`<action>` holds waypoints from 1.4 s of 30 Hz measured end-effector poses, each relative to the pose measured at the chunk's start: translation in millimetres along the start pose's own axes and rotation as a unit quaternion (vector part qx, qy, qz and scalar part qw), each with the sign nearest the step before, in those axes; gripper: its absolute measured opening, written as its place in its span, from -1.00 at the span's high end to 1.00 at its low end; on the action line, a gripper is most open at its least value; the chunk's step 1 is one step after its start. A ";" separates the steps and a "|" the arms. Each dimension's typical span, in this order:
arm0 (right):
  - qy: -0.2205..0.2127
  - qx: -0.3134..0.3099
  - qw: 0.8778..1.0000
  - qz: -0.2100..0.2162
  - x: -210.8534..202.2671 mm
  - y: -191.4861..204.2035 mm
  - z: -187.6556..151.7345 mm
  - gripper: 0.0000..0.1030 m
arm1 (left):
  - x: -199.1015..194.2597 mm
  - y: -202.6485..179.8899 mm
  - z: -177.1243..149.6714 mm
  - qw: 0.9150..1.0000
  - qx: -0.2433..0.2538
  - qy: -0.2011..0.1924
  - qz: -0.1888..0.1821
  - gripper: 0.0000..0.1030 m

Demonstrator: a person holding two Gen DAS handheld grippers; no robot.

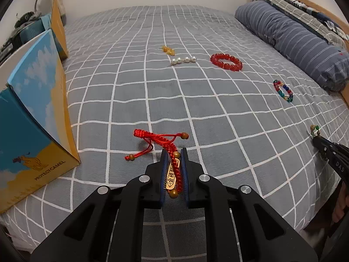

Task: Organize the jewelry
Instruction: 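Grasp the second red cord bracelet with the left tool while the right tool grasps the wooden bead bracelet, then carry both bracelets over the white box and lower them inside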

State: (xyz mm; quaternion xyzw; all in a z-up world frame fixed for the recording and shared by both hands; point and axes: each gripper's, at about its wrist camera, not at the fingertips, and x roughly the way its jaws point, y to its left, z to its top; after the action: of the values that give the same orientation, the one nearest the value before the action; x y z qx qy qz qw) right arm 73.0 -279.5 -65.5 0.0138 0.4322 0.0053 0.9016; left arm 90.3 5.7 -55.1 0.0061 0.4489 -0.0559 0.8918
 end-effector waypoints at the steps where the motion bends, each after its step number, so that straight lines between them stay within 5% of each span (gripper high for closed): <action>1: -0.001 0.000 1.000 0.001 -0.8 0.0 0.9 0.85 | -0.7 0.1 0.6 1.000 0.000 -0.001 -0.001 0.79; 42: -0.050 -0.003 0.998 0.030 -32.8 27.4 88.1 0.86 | -48.6 16.0 75.0 1.000 -0.008 -0.030 -0.005 0.79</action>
State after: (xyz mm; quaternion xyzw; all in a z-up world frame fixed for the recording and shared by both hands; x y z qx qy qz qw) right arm 121.2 -254.6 16.0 0.0245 0.3856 0.0324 0.9218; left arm 123.3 21.6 28.0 -0.0049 0.4224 -0.0573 0.9046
